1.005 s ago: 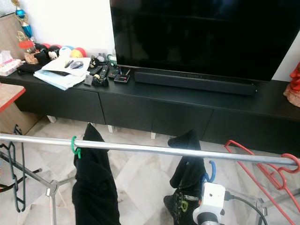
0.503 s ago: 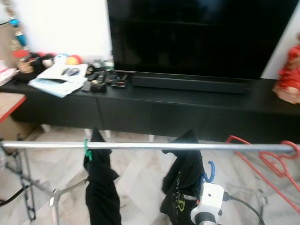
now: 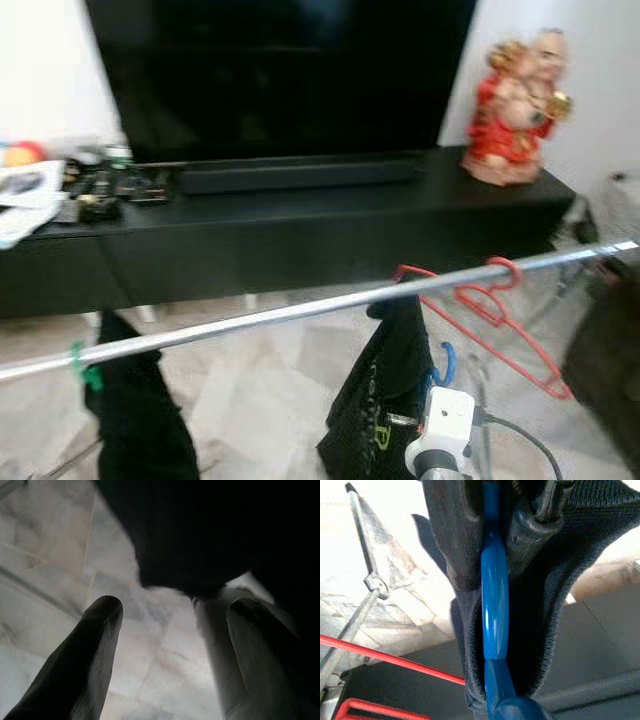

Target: Hang hanger

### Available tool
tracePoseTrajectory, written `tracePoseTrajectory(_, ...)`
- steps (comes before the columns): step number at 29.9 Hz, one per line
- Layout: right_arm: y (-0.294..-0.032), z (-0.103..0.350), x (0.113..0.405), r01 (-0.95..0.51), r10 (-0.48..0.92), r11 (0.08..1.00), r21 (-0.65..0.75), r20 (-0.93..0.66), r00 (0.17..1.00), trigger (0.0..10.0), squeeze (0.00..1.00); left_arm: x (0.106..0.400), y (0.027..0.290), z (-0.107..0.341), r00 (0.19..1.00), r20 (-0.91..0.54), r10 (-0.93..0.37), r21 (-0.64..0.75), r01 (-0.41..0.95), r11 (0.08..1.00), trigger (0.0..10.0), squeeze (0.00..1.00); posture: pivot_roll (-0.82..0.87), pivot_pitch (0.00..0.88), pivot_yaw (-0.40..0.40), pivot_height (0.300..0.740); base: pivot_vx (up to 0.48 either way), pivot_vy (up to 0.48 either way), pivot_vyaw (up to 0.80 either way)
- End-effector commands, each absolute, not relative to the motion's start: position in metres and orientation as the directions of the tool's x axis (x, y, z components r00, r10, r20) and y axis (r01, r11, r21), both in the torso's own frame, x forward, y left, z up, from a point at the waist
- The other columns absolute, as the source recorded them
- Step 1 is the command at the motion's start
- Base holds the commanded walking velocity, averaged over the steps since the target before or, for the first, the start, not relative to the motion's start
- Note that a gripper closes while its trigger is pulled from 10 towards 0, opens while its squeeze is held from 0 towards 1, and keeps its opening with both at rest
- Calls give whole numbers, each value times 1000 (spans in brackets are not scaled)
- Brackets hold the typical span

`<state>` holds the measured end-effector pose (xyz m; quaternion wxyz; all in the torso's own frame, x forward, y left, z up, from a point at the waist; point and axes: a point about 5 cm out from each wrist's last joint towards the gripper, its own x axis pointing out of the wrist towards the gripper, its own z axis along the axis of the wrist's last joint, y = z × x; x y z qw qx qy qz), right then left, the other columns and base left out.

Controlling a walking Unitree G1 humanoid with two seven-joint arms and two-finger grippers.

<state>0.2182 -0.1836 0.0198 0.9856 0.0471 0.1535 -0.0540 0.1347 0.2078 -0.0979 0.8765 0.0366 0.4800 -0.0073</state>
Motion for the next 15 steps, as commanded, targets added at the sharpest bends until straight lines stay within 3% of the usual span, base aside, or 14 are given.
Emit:
tracePoseTrajectory(1,-180,29,225,99,-78,992,71,-257,963,10000,0,124,210,-101,504,-864,19,58,62,996,10000,0,-94,29,20,740,0,0,0)
tracePoseTrajectory(12,-179,26,225,92,-73,994,58,-269,960,10000,0,124,210,-101,503,-864,10,48,63,997,10000,0,-92,38,26,740,0,0,0)
tracePoseTrajectory(15,-180,26,225,93,-76,994,53,-272,959,10000,0,125,210,-101,504,-864,8,46,64,997,10000,0,-92,39,28,740,-285,0,0)
